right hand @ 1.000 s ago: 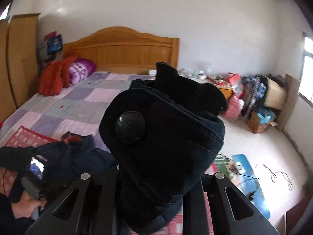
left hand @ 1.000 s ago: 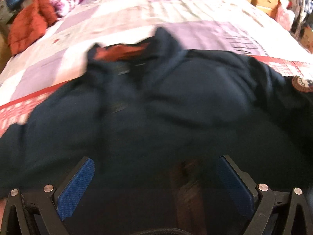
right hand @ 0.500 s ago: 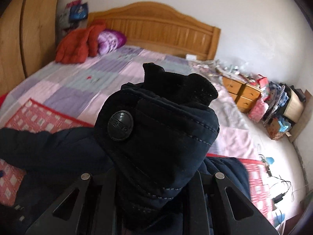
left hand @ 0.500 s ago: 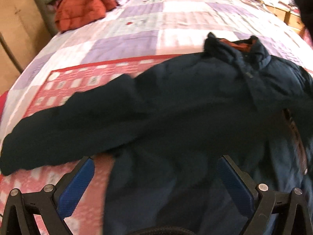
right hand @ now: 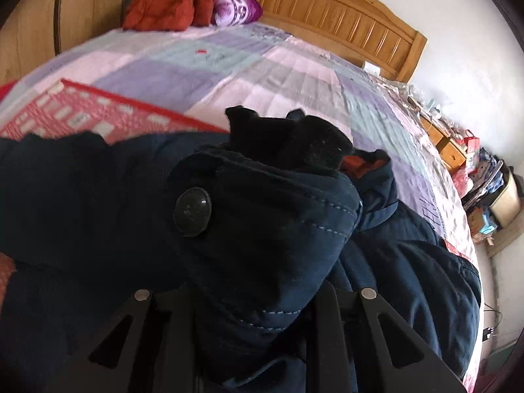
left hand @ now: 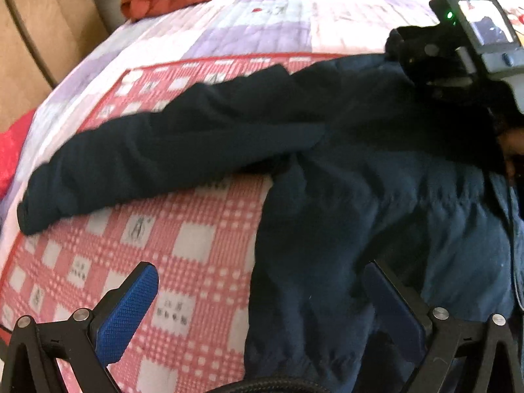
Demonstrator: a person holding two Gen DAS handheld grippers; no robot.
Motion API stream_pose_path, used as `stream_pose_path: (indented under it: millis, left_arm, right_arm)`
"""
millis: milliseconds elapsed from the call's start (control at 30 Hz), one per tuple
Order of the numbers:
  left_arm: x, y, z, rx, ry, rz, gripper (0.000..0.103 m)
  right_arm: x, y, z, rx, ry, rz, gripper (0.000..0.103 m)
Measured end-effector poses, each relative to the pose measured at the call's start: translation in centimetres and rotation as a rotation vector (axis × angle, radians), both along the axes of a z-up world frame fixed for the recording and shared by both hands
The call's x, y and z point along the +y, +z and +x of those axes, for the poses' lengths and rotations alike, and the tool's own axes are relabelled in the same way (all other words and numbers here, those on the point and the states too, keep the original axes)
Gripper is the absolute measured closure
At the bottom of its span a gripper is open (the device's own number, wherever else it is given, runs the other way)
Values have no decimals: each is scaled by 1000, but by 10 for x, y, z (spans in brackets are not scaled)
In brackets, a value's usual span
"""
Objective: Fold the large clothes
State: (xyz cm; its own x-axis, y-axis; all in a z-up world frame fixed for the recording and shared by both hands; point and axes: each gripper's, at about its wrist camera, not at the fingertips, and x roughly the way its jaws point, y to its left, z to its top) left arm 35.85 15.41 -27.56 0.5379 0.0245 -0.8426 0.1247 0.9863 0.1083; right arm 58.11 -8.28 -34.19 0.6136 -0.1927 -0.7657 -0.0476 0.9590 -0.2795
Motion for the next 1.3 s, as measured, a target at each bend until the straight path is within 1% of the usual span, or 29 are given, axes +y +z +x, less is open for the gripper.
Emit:
stream_pose_path:
  millis: [33,67,133,167,200,267,300,333,400,433,533,567,600,633,667,700,733,767,833,867,900,967,1000,1067,1100,1133,1200,1233,1300]
  left_arm:
    - [1,-2,-1,3,4,-3,0]
    - [2,-5,-3,7,8,-5,0]
    - [2,-8,-5,14,12,-13,0]
    - [3,-8,-7,14,11,-13,0]
    - [1,-9,-7,14,9,-14,0]
    - [-3,-8,-6,15,3,-18,0]
    - [-5,-7,-5,16,-1,-20,0]
    - [-7,-5,-4,13,-4,-19,0]
    - [-13,-1,-2,4,-12,-18,0]
    - [-15,0,-1,1,-15,-19,0]
    - [-22,3,3,2,-14,-28,0]
    - [-23,4,4,1,-13,-32,0]
    - [-26,5,5,-2,-12,-36,0]
    - [-28,6,5,-3,-9,-39,0]
    - [-30,6,6,-3,-8,-42,0]
    - [-32,7,6,-2,-5,-45,0]
    - [-35,8,6,-2,-3,-48,0]
    - [-37,9,5,-1,-4,-47,0]
    - [-41,12,4,-2,-8,-45,0]
    - [-42,12,3,-4,-10,-43,0]
    - [-43,13,2,-5,-12,-39,0]
    - [-43,13,1,-3,-10,-32,0]
    - [-42,12,0,-1,-6,-31,0]
    - [-40,11,0,5,5,-30,0]
    - [-39,11,-1,5,12,-31,0]
    - [-38,10,-1,5,15,-32,0]
    - [-38,10,-2,7,20,-32,0]
    - [-38,9,-2,8,22,-31,0]
    - [-39,10,-4,5,17,-29,0]
  right_arm:
    - [2,-4,1,2,3,-14,80]
    - [6,-9,2,11,11,-34,75]
    - [16,-17,2,32,46,-58,61]
    - [17,-17,-1,41,68,-49,36]
    - [23,-18,-2,50,93,-39,21]
    - [41,-18,-10,55,147,-81,19]
    - [49,-17,-14,54,172,-85,17]
    - [56,-13,-20,50,202,-61,16]
    - [65,-3,-29,46,249,16,15]
    - [65,4,-32,46,270,79,15]
    - [49,29,-47,27,291,228,14]
    - [46,33,-52,14,288,229,14]
    - [46,36,-58,-10,289,195,14]
    - [49,39,-66,-37,310,127,13]
    - [54,39,-72,-49,340,63,11]
    - [61,36,-77,-51,376,8,11]
    - [69,34,-81,-46,421,-22,11]
    - [73,34,-85,-31,462,0,11]
    - [79,37,-92,2,523,90,11]
    - [83,39,-97,-2,549,100,11]
    - [83,44,-101,-11,559,131,11]
    - [72,49,-100,-25,523,184,11]
    - [64,51,-98,-42,477,177,11]
    - [38,51,-87,-88,328,119,11]
    - [24,50,-79,-92,263,116,11]
    - [7,47,-66,-87,177,101,11]
    - [-22,35,-37,-53,22,38,11]
    - [-31,30,-27,-44,-20,16,11]
    - [-43,12,-4,-2,-99,-73,11]
